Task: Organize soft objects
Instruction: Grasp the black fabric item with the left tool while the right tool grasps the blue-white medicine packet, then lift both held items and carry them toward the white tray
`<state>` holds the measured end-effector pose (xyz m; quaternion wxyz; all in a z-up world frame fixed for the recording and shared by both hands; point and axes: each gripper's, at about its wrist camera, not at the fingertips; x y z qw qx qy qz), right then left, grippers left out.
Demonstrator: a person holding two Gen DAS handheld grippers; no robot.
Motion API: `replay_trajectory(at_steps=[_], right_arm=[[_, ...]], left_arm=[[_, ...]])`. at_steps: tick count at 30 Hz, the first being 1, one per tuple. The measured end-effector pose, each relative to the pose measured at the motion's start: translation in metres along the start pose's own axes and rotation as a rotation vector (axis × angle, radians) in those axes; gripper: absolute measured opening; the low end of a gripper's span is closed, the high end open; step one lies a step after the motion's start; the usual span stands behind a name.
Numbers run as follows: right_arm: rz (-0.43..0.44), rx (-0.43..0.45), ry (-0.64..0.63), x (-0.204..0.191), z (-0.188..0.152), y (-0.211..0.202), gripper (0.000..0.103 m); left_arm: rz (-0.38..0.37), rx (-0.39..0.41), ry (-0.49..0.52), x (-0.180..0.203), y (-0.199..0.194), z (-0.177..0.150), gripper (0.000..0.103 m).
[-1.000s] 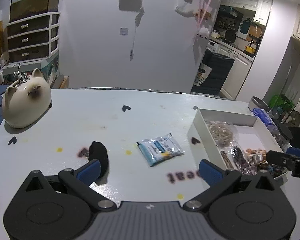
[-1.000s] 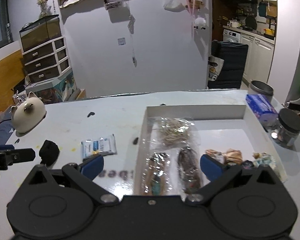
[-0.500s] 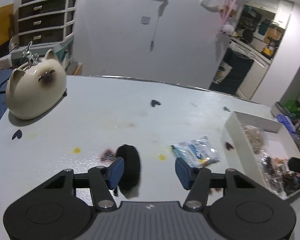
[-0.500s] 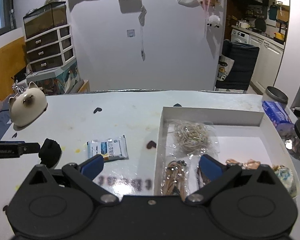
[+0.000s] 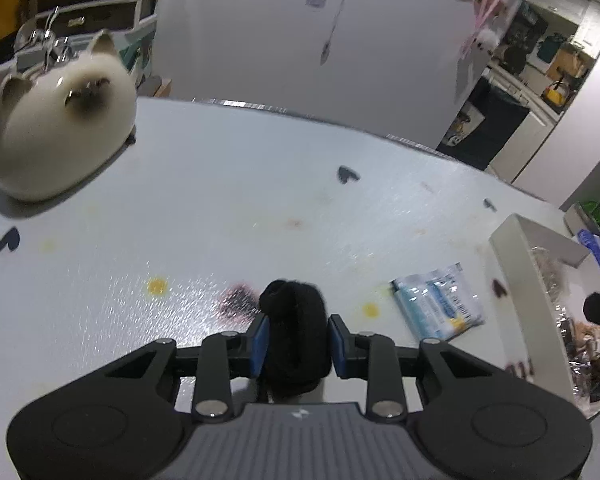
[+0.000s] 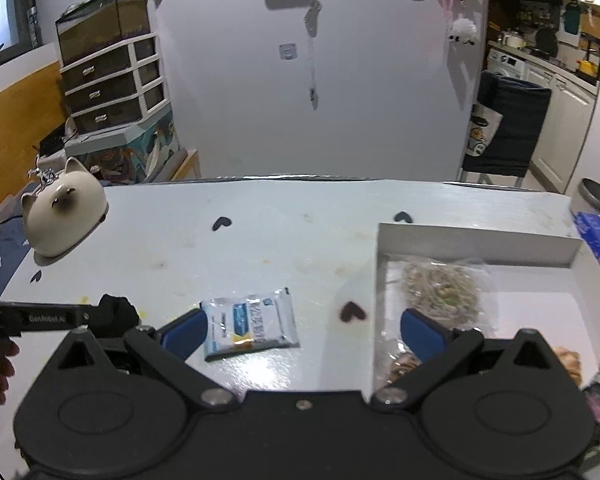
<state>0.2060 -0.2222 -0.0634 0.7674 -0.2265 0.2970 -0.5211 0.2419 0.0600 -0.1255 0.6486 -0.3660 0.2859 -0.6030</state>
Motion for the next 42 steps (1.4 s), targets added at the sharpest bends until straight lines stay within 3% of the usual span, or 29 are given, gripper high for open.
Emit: replay_trajectory(at_steps=[18,25,37,42], right_arm=[[0.058,-0.181,-0.035,-0.012,0.009,0.108,0.103],[0.065,-0.247,-0.044,-0.016,0.003,0.144,0.103],[0.065,-0.295,-0.105,-0.024,-0.007,0.158,0.103],[0.074,-0.275,-0.109,-0.023,-0.008,0.15,0.089]], left_arm=[[-0.02,-0.034,-0.035,-0.003,0.02,-0.008,0.034],[-0.045,-0.059,-0.036,0.0,0.02,-0.01,0.022],[-0.048,-0.055,-0.07,-0.006,0.012,-0.012,0.021],[-0.042,-0.058,-0.068,-0.005,0.01,-0.014,0.021]])
Point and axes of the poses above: each gripper's, at about its wrist camera, not at the fingertips, and y roughly the way its jaws point, x to its right, z to its top, and after that the axes turned 12 degrees about z, right-handed
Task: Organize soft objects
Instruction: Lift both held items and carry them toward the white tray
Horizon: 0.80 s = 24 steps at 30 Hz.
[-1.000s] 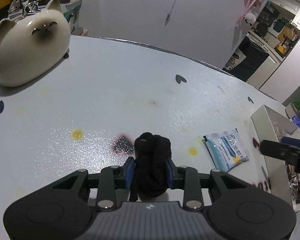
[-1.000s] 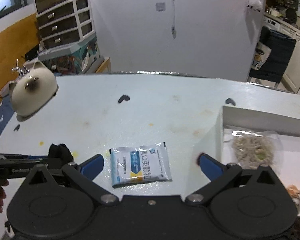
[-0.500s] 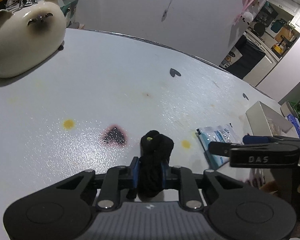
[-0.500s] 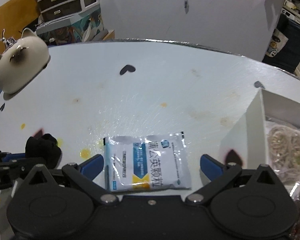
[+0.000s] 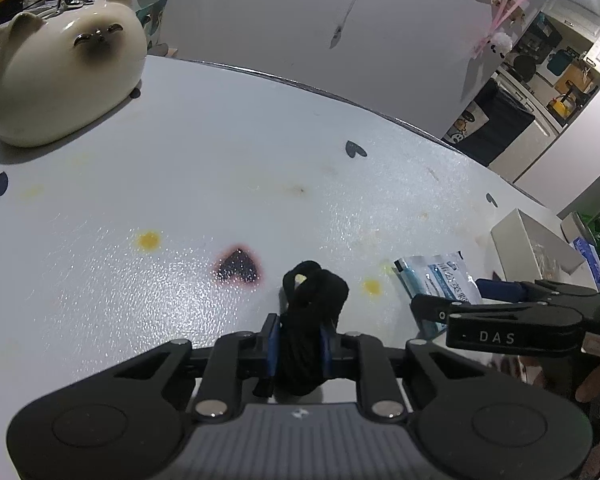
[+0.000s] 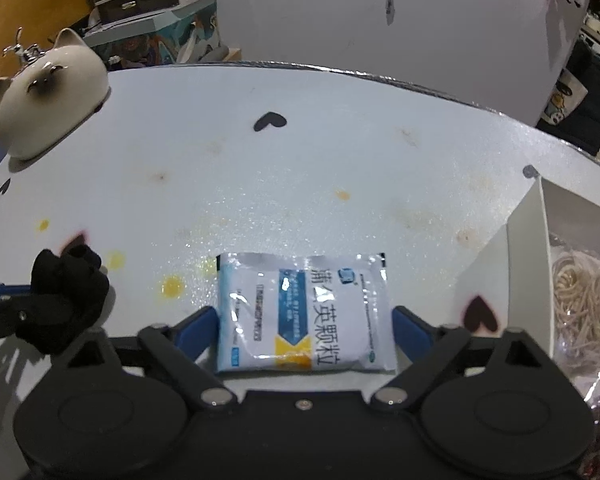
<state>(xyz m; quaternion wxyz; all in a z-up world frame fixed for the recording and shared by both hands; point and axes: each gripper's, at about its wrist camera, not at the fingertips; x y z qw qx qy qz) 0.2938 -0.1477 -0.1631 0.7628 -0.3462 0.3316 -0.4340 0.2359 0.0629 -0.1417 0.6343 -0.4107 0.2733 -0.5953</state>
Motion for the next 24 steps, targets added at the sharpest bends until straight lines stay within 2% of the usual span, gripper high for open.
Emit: replay_trajectory(at_steps=[5,11,20,24], right_arm=[[-0.007,0.009,-0.051,-0.008,-0.005,-0.007,0.078],[0.004,0.008,-0.079,-0.014,-0.014,-0.015,0.071],[0.029,0.001,-0.046,-0.016,-0.03,-0.032,0.068],[0.038,0.024,-0.027,-0.019,-0.035,-0.047,0.068]], left_arm=[[0.004,-0.002,0.003,0.0,-0.001,0.0,0.021],[0.01,-0.005,0.006,-0.001,-0.004,-0.003,0.021],[0.018,-0.008,0.006,0.0,-0.015,-0.013,0.021],[0.023,0.003,0.004,0.0,-0.025,-0.018,0.021]])
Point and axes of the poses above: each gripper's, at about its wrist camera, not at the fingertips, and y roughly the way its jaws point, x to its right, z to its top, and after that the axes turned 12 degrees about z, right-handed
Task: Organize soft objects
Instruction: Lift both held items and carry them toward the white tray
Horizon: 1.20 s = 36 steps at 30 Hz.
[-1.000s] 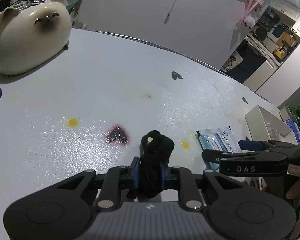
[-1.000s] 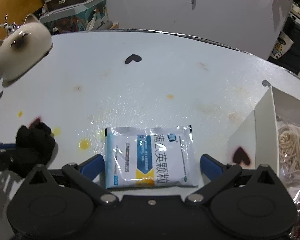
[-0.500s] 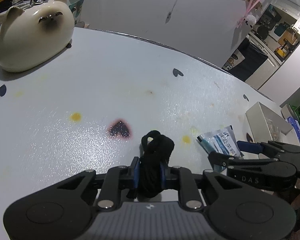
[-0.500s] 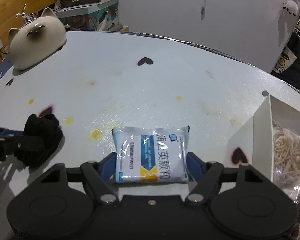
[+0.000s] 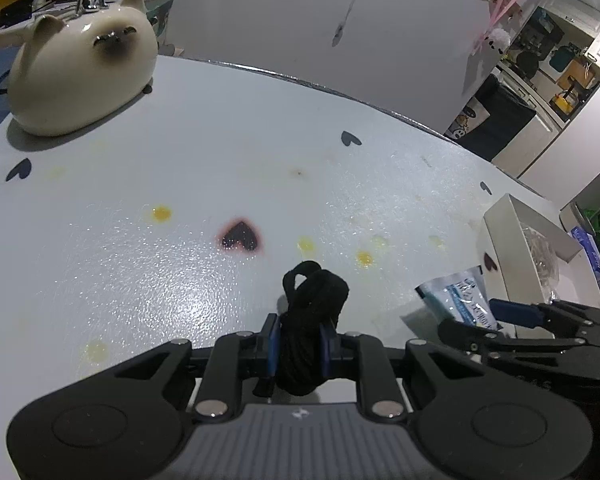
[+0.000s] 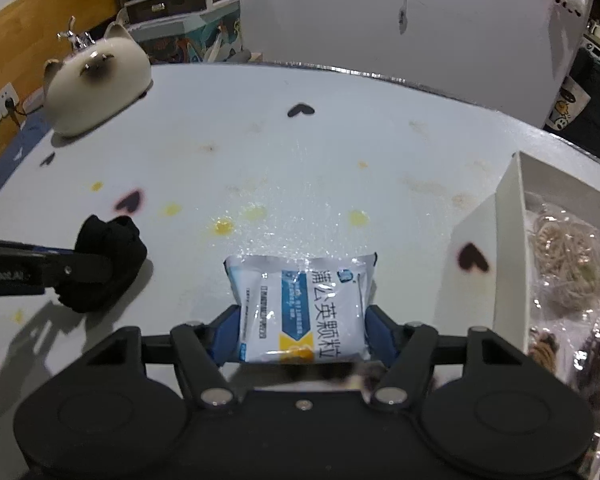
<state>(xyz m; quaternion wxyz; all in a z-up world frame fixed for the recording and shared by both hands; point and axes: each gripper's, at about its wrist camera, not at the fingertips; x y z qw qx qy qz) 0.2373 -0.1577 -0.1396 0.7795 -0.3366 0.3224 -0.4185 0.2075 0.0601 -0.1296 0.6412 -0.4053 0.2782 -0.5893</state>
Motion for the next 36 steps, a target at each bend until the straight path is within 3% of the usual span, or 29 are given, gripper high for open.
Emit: replay_trajectory(at_steps=[20,36], right_arm=[[0.011,0.189,0.019,-0.015,-0.017,-0.099,0.068],[-0.01,0.272,0.07,0.037,-0.055,-0.177,0.068]], left_arm=[[0.005,0.161,-0.007,0.034,-0.095,-0.015,0.021],[-0.009,0.223,0.022,0.125,-0.135,-0.036,0.021]])
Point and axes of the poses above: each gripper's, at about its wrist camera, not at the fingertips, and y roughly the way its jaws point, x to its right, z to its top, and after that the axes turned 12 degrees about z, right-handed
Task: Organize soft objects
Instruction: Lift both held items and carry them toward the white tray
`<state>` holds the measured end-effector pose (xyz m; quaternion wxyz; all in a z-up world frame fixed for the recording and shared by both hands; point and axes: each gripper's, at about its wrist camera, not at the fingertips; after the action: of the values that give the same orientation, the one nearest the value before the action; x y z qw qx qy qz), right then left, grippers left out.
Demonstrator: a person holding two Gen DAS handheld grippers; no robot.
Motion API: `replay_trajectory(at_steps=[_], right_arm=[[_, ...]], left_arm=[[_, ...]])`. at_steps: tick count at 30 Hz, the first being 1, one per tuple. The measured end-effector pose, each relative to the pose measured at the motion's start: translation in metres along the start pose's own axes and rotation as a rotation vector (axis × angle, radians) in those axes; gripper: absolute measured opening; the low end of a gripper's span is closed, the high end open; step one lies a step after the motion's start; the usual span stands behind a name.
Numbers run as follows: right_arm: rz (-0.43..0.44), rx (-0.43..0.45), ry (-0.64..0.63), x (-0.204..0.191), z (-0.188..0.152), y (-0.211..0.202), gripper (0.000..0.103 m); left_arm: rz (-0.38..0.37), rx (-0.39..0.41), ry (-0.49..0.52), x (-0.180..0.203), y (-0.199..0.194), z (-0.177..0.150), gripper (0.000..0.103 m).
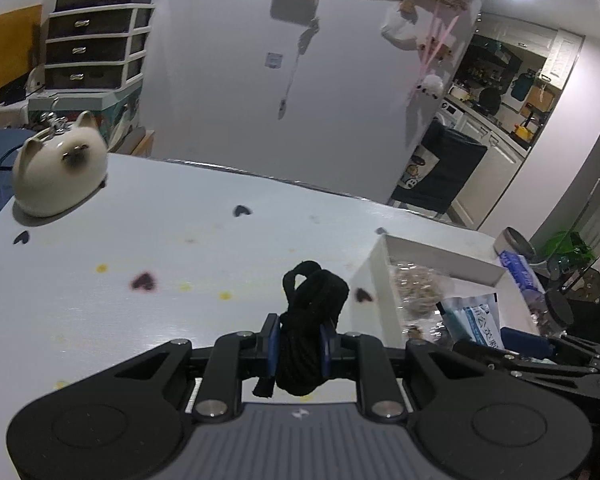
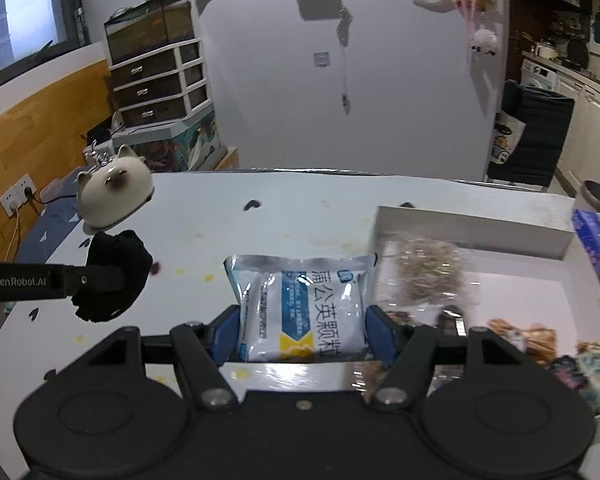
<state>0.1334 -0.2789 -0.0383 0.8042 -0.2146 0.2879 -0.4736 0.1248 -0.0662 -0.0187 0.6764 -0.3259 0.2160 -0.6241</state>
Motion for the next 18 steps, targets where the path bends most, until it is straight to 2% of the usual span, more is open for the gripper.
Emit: replay_trajectory(at_steps=[18], right_arm=[[-0.036,0.044,0.042,0.124,-0.01,-0.079,0.068]], left_arm=[[-0.03,0.034,0.015,0.14,0.0,-0.01,0.021]])
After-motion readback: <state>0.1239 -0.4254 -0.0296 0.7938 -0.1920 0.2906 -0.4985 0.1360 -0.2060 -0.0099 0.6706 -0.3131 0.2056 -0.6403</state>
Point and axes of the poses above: each gripper's, at about its wrist camera, not at the fingertips, and y roughly the way its jaws point, x to its right, z to its top, and after that the axes turned 12 degrees about z, right-handed
